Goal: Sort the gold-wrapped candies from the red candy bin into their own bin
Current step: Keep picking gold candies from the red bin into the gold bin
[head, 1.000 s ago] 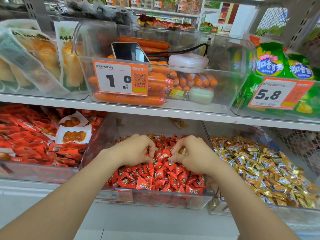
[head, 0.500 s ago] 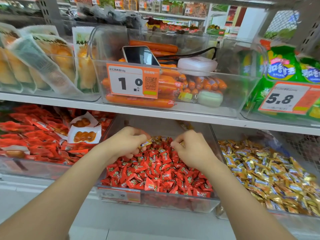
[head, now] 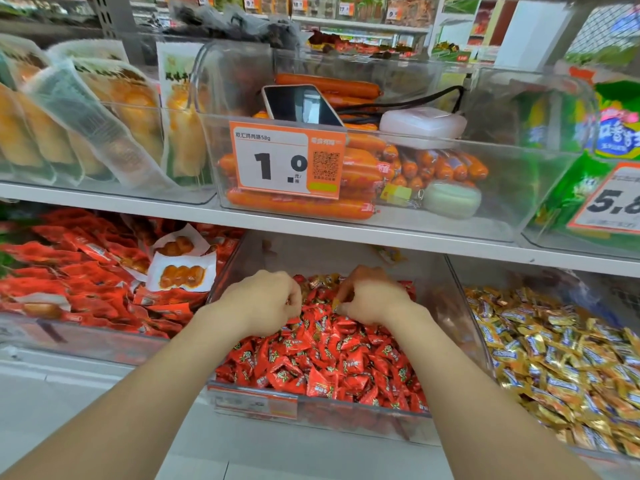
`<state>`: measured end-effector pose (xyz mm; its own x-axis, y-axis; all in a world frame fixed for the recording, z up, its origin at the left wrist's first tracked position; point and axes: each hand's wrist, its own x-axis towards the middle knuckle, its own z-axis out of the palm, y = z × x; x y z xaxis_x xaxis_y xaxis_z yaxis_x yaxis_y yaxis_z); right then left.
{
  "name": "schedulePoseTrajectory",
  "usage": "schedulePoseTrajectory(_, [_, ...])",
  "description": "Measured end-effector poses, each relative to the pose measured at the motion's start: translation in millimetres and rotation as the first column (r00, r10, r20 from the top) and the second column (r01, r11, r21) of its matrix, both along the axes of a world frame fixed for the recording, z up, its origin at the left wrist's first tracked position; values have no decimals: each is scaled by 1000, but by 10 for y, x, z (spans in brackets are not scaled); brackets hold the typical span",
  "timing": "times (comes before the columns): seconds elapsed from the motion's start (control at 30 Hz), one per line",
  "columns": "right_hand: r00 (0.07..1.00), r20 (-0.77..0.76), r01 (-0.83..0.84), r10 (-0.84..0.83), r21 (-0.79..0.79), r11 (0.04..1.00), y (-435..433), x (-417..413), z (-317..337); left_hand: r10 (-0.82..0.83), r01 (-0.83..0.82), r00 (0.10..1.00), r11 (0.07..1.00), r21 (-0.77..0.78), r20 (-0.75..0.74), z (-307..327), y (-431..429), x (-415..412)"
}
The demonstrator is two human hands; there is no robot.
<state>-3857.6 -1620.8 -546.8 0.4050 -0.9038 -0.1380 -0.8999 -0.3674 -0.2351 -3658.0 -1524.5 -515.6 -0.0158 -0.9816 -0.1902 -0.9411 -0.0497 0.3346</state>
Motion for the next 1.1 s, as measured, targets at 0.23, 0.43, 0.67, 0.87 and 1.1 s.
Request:
schedulePoseTrajectory(0.23, [988, 152, -21, 18, 14, 1000, 84, -38, 99, -100, 87, 973, 994, 67, 209, 3, 7, -107])
schedulePoseTrajectory(0.43, [935, 351, -49, 59, -37, 998, 450, -107, 424, -62, 63, 988, 998, -5, 138, -47, -45, -118])
schedulePoseTrajectory(0.67, [977, 186, -107, 108, -16, 994, 524, -67, 308, 31, -56, 988, 986, -159, -154, 78, 15, -78])
schedulePoseTrajectory(0.87, [989, -21, -147, 148, 61, 987, 443, 181, 167, 49, -103, 954, 980, -172, -295, 109, 135, -81])
schedulePoseTrajectory(1.1, [988, 94, -133, 123, 110, 985, 412, 163, 171, 120, -167, 959, 971, -169, -256, 114, 159, -103])
